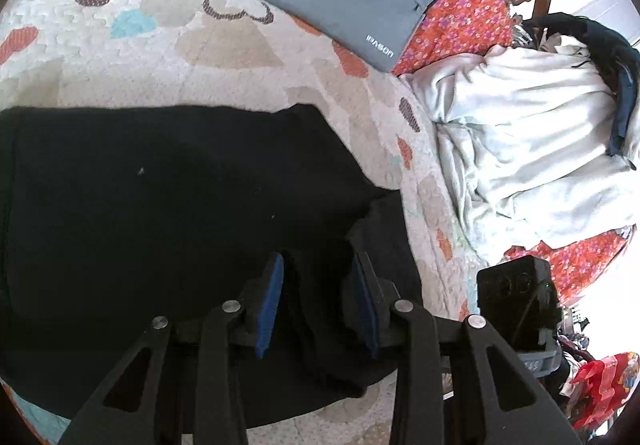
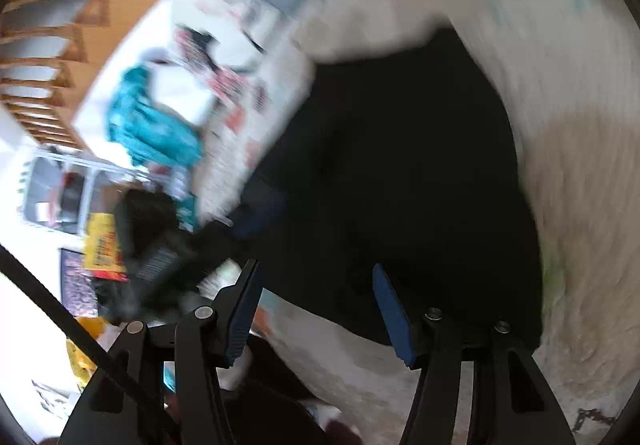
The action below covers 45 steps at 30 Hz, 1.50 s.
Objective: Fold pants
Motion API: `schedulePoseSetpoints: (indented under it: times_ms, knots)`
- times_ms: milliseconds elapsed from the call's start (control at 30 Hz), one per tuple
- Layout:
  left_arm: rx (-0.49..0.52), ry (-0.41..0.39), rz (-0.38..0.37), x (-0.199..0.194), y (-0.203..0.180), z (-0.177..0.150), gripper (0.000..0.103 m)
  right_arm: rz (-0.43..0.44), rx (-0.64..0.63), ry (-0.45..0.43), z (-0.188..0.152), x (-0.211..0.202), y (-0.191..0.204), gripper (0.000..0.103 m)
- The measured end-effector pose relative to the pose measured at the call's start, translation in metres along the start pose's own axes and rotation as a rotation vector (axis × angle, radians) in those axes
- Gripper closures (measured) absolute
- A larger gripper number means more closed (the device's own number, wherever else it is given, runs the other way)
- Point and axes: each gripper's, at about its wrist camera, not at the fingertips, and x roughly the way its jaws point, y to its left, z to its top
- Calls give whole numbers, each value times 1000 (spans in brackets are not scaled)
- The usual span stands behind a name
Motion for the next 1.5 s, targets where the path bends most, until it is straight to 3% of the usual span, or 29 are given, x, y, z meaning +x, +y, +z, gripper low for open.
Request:
schedulePoseSetpoints:
  times_ms: [200, 400, 533, 700, 900, 1067, 1233, 1500]
  knots:
    - [-22, -19, 7, -9, 7, 3, 68, -19, -41, -5, 2, 4, 10, 38]
    - [-41, -152, 63, -63, 29, 18, 61, -19, -123, -22, 5, 1, 32, 36]
    - [-140, -270, 138, -118, 72, 20, 59, -48, -186, -32, 5, 10, 49, 35]
    - [-303, -350, 193, -163, 132, 3, 59, -111, -230, -6, 14, 31, 70, 35]
    - [-455, -336, 148, -173, 176, -23, 59, -83, -276, 17, 45, 62, 125, 35]
    - [-506, -299, 105, -160, 184, -40, 53, -103, -298, 179, 57, 140, 172, 35]
    - [-459, -291, 172, -146, 174, -42, 48, -231, -335, 308, 62, 217, 209, 35]
    - [-485, -305, 156, -144, 175, -47, 42, -478, -454, 388, 67, 279, 240, 33]
